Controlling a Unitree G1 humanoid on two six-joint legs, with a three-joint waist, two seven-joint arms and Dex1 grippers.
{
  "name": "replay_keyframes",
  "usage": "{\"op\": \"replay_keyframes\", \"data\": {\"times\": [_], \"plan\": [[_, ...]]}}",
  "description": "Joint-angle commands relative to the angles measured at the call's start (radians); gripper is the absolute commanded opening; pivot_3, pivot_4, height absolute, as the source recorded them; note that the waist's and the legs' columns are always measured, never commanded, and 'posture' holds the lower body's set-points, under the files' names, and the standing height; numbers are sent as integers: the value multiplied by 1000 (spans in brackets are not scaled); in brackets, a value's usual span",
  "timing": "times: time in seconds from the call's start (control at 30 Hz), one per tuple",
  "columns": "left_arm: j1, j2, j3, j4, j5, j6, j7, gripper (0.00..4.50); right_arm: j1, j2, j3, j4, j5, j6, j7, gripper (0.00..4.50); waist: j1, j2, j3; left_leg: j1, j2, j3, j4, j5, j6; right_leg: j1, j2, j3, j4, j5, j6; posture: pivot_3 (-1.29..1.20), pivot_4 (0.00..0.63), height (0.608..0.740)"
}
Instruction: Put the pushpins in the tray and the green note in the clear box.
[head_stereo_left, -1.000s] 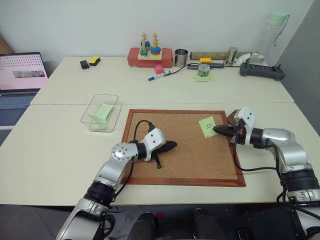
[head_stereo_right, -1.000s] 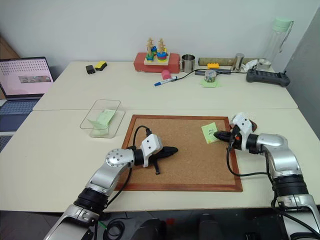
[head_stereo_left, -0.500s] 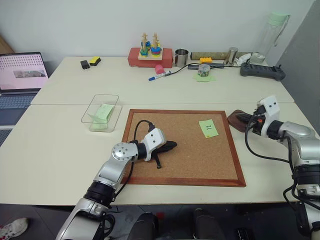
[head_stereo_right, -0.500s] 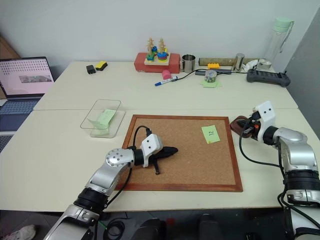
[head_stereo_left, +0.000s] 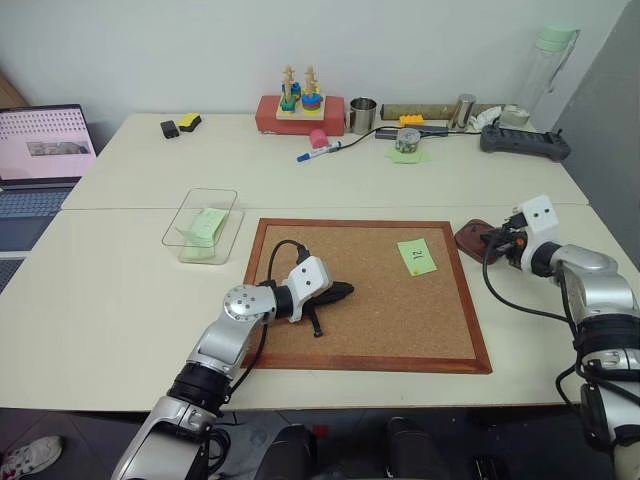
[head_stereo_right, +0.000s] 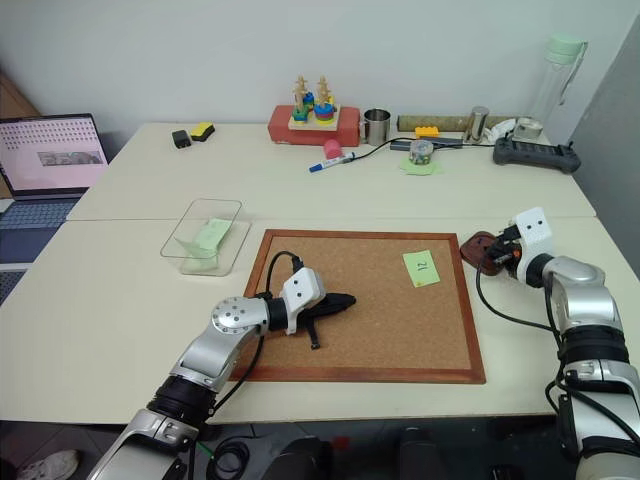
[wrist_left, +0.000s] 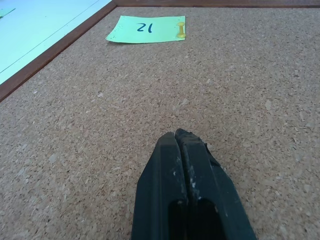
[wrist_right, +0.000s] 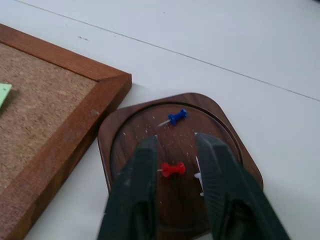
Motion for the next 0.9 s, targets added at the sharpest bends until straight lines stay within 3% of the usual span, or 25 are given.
{"op": "replay_keyframes", "data": {"times": [0.03,0.1,0.33,0.47,0.63,0.9], "plan": [[21,9,-5,21,13,21,-3,0,-21,-10,-45,-53,41,-1,16,2176,0,0,0,0,0,0,0,0,0,0,0,0,0,0,0,0,150,740],[19,8,-4,24,12,21,-3,0,-16,-20,-51,-90,57,-8,36,2630,0,0,0,0,0,0,0,0,0,0,0,0,0,0,0,0,150,740],[17,12,2,29,6,20,-9,0,139,-69,6,-462,142,31,246,2630,2,0,0,-1,0,-2,0,0,0,0,0,-1,0,0,0,0,150,740],[13,14,5,33,5,20,-13,0,216,-55,65,-619,154,82,265,2630,0,0,0,0,1,-4,0,0,0,0,0,-1,0,0,0,0,150,740],[9,16,7,35,4,21,-17,0,248,-1,150,-624,105,63,228,2630,0,0,0,0,1,-3,1,0,0,0,0,-1,0,-2,3,0,150,740],[9,22,10,26,5,29,-25,0,202,59,181,-486,67,13,209,2630,0,0,0,0,0,-3,0,0,0,0,0,0,0,0,0,0,150,740]]}}
